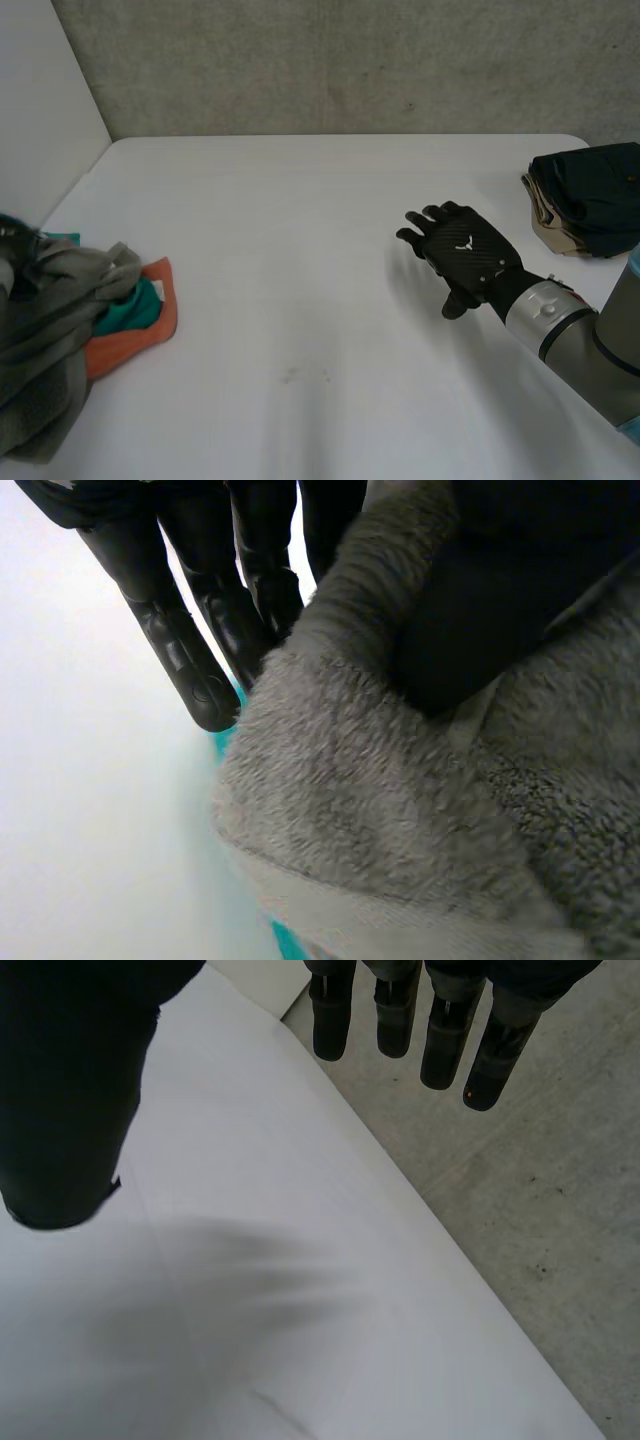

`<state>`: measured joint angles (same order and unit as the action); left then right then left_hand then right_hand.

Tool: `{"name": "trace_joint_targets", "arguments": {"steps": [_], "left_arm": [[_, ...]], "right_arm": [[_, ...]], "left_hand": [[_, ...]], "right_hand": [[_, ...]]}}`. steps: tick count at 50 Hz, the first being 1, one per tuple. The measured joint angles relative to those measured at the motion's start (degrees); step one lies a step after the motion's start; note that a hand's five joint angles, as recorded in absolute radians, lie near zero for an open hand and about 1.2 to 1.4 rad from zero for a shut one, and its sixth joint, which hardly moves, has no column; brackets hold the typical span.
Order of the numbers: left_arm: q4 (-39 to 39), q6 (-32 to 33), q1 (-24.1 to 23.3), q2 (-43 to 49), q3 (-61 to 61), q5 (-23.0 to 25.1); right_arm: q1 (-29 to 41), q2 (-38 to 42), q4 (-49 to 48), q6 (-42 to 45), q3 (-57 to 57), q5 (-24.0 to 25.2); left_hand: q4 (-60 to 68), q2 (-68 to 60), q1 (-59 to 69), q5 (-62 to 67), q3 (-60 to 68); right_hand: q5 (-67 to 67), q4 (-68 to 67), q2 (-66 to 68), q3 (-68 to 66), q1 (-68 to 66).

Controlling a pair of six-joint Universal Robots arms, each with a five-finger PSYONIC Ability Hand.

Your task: Fold the laundry.

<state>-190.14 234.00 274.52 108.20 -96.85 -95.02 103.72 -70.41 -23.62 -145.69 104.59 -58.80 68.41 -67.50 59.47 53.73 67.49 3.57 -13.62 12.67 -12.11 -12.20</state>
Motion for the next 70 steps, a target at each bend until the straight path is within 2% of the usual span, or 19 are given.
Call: {"name": "trace_joint_targets", "arguments": {"steps": [2,7,9,12,14,17,19,24,30,31,32,34,39,43,50,57,61,67,70], "left_arm": [[-0.9,-1.2,-1.4,-1.0,0.9,-0.2],[-5.9,-11.2,-11.7,-8.1,7.8,-1.5],[-6.3,-12.7,-13.4,-8.8,8.9,-1.7],[-6.5,-20.9,-24.1,-9.2,15.9,-2.1],[-6.4,-21.5,-25.2,-8.9,16.6,-2.1],[-4.9,-26.2,-36.4,-3.0,23.0,-2.1],[-4.5,-27.3,-40.4,0.5,25.2,-2.1],[-4.3,-29.2,-46.8,10.1,28.5,-1.8],[-4.3,-31.6,-51.8,19.5,30.0,-1.5],[-4.3,-31.9,-52.6,20.4,30.0,-1.5],[-4.3,-31.9,-52.6,20.4,30.0,-1.5],[-4.3,-32.5,-54.4,21.8,29.7,-1.4],[-4.0,-32.5,-54.1,17.1,28.4,-1.7],[-2.4,-31.9,-50.4,10.4,25.6,-1.8],[3.7,-27.5,-40.3,2.1,19.0,-1.8],[10.2,-19.6,-29.4,0.8,13.6,-1.8],[11.5,-16.8,-25.3,3.2,12.8,-1.8],[12.5,-14.7,-20.5,10.2,14.1,-1.7],[12.8,-14.7,-20.1,13.4,15.3,-1.6]], "right_arm": [[0.0,-0.1,-0.1,-0.1,-0.1,0.0],[-0.1,-0.9,-0.4,-0.8,-0.2,-0.8],[-0.2,-1.1,-0.4,-0.8,-0.2,-1.2],[-0.3,-2.1,-0.5,-1.1,-0.6,-4.9],[-0.3,-2.2,-0.5,-1.1,-0.6,-5.4],[-0.7,-2.9,-0.6,-1.2,-1.5,-11.2],[-1.0,-3.1,-0.6,-1.2,-1.8,-13.3],[-2.1,-3.2,-0.7,-1.6,-3.0,-17.8],[-3.4,-3.1,-0.7,-2.5,-4.1,-20.0],[-3.6,-3.1,-0.7,-2.6,-4.3,-20.1],[-3.6,-3.1,-0.7,-2.6,-4.3,-20.1],[-4.1,-3.1,-0.4,-3.0,-4.8,-20.3],[-4.2,-3.5,1.7,-3.1,-5.5,-20.3],[-3.6,-5.1,6.7,-3.5,-6.7,-20.5],[1.2,-8.2,23.8,-11.6,-12.9,-20.7],[7.1,-7.5,37.1,-23.3,-18.1,-21.0],[12.5,-5.5,37.0,-26.0,-18.5,-23.1],[23.1,1.4,27.4,-24.9,-18.7,-32.9],[26.7,5.9,21.9,-21.4,-19.2,-37.3]], "left_hand": [[0.0,-0.1,0.0,0.0,0.1],[0.2,-0.5,0.8,0.0,0.2],[0.2,-0.5,0.8,0.0,0.2],[0.2,-0.6,0.9,0.0,0.4],[0.2,-0.7,1.0,0.0,0.5],[0.2,-0.7,1.0,0.0,0.5],[0.2,-0.7,1.0,0.0,0.5],[0.2,-0.7,1.0,0.0,0.5],[-0.1,-0.5,1.0,0.0,0.3],[-21.4,20.5,-14.5,-16.9,-20.2],[-21.4,20.5,-14.5,-16.9,-20.2],[-49.4,48.3,-44.8,-45.0,-47.8],[-56.7,55.7,-48.2,-51.2,-55.4],[-56.8,55.8,-48.2,-51.2,-55.4],[-56.8,55.8,-48.2,-51.2,-55.4],[-56.6,55.7,-48.0,-51.2,-55.4],[-56.6,55.7,-48.0,-51.1,-55.2],[-56.4,55.3,-47.8,-51.0,-55.1],[-48.7,47.9,-39.0,-43.9,-48.0]], "right_hand": [[0.0,0.0,0.0,0.0,0.0],[0.0,0.0,0.0,0.0,0.0],[0.0,0.0,0.0,0.0,0.0],[0.0,0.0,0.0,0.0,0.0],[0.0,0.0,0.0,0.0,0.0],[0.0,0.0,0.0,0.0,0.0],[0.0,0.0,0.0,0.0,0.0],[0.0,0.0,0.0,0.0,0.0],[0.0,0.0,0.0,0.0,0.0],[0.0,0.0,0.0,0.0,0.0],[0.0,0.0,0.0,0.0,0.0],[0.0,0.0,0.0,0.0,0.0],[0.0,0.0,0.0,0.0,0.0],[0.0,0.0,0.0,0.0,0.0],[0.0,0.0,0.0,0.0,0.0],[0.0,0.0,0.0,0.0,0.0],[0.0,0.0,0.0,0.0,0.0],[0.0,0.0,0.0,0.0,0.0],[0.0,0.0,0.0,0.0,0.0]]}}
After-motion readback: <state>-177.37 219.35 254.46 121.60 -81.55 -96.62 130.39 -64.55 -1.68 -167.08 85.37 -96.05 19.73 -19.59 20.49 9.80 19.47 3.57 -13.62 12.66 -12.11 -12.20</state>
